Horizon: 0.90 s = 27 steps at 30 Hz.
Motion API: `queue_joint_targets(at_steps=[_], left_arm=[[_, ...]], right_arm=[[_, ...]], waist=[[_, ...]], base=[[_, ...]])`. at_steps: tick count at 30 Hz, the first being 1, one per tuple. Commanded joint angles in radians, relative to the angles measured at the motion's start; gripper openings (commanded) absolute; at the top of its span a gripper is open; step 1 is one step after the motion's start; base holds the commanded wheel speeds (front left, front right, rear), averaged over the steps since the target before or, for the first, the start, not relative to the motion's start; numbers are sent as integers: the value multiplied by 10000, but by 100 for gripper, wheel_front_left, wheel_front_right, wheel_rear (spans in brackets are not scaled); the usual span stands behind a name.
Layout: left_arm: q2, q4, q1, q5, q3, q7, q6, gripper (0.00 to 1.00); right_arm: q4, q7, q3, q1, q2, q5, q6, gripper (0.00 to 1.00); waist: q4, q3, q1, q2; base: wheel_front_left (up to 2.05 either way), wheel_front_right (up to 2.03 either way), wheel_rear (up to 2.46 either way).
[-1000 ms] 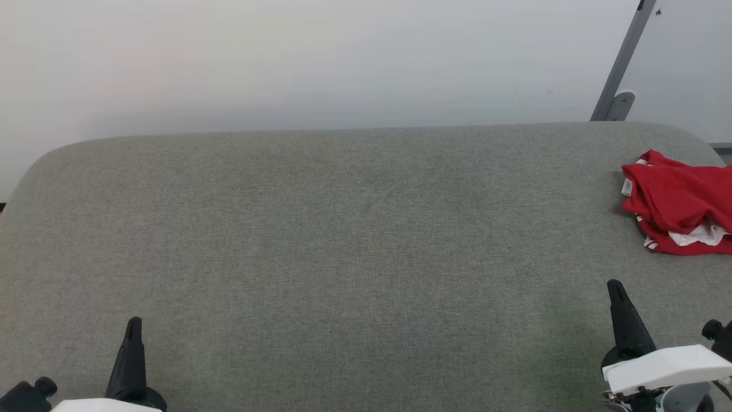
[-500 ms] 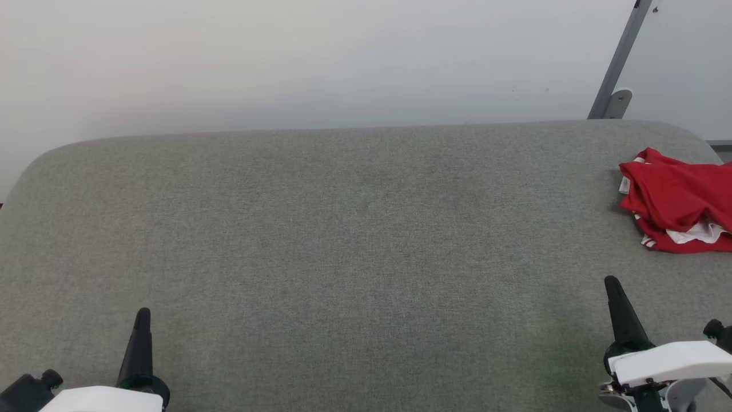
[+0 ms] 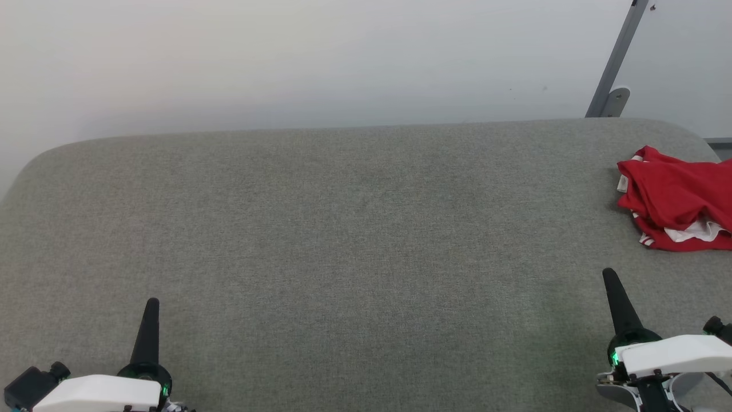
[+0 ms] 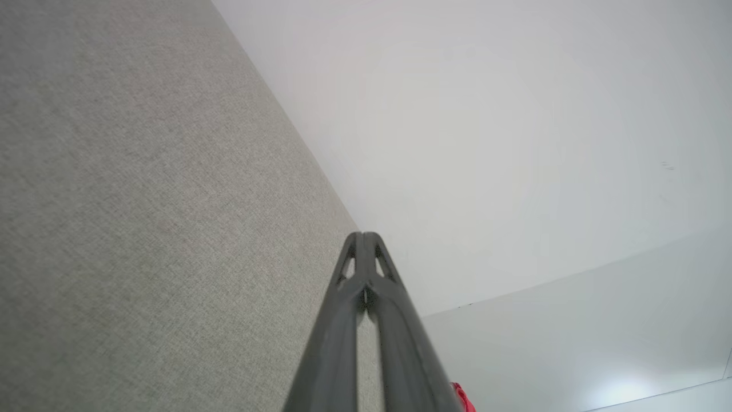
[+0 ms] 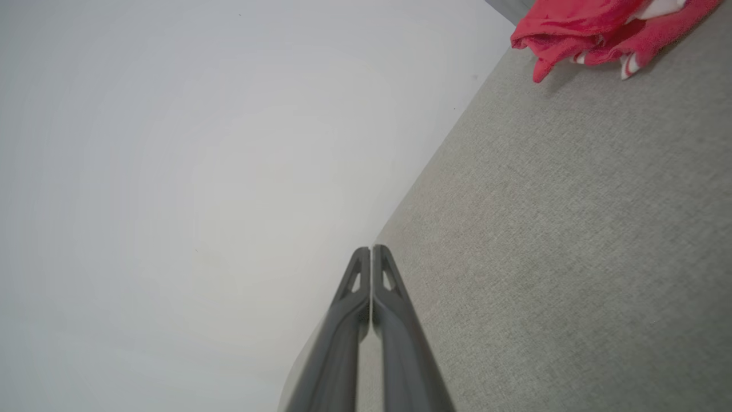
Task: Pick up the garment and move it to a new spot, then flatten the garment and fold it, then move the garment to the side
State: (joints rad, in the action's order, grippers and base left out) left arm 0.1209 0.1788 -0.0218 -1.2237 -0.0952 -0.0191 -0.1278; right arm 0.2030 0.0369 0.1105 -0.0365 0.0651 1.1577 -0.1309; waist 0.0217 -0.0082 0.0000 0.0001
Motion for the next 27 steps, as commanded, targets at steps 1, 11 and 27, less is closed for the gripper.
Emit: queue_joint_targets(at_steps=[1,11,27], left_arm=[[-1,-31,290,-239,-48,88,-29,0],[-129,121,518,-1029,-67,342,-32,0],[-336,315,841,-2070,-98,695,-38,0]], right_arm=[[-28,86,33,-240,-12,286,2,0],[69,235,37,-356,-45,1185,2,0],[188,431,40,-495,-92,2403,2,0]], waist=[[-6,3,0,-1],[-43,22,0,-1],[-97,50,0,-1]], base=[[0,0,0],[0,0,0],[0,0,0]])
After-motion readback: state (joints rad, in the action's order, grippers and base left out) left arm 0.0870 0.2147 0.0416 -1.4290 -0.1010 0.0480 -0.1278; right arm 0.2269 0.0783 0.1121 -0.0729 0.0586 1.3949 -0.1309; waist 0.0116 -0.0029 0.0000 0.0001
